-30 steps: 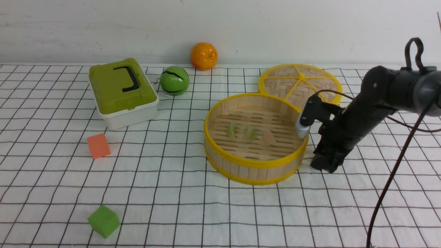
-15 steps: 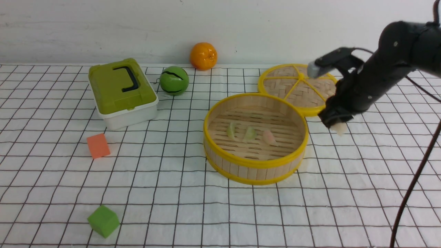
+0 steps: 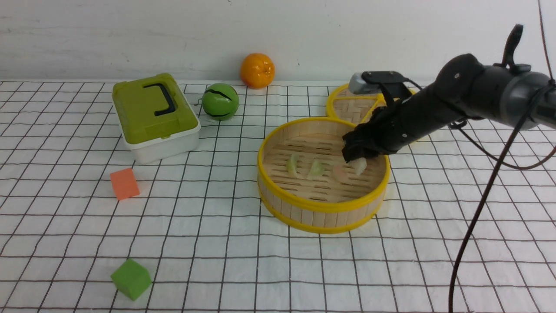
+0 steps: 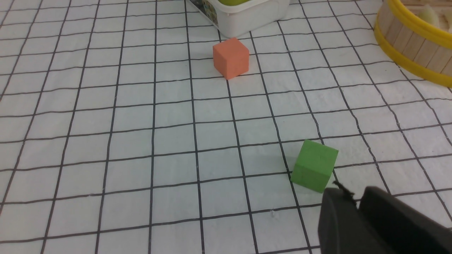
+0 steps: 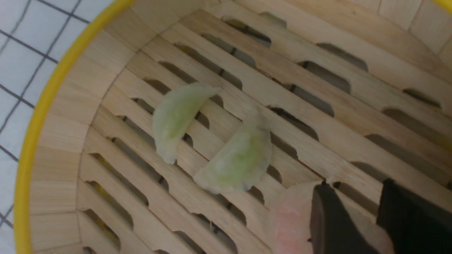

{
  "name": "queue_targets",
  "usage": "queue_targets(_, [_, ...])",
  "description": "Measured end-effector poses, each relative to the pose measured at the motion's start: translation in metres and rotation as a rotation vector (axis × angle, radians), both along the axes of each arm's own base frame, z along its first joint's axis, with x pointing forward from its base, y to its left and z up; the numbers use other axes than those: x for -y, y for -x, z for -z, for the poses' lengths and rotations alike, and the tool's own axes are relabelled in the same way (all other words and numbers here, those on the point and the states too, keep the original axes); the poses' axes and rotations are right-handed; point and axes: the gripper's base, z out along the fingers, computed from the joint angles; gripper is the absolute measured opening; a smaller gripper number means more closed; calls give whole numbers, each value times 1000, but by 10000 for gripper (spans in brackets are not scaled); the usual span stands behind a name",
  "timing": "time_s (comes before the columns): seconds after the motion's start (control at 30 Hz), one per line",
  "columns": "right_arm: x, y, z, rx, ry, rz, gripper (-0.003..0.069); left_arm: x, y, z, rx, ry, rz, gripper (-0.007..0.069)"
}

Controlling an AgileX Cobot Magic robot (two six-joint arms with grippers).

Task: Put the dumplings into the steamer on the table with the white tablecloth.
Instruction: 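Place the dumpling in the bamboo steamer basket with the right gripper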

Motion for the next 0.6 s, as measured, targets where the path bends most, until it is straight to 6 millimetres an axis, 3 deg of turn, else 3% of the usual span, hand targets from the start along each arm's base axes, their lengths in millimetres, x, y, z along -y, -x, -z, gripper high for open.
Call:
queue_targets(0.23, [2,-2,10,-19,5,4,201,0,0,0,4,-8,-2,92])
queue_targets(0.47, [1,-3,10,-18,-1,8,400,0,-1,-1,17,-8,4,92])
queue_targets(0.6, [2,-1,2,-3,5,2,437,0,-1,-1,19,-7,5,92])
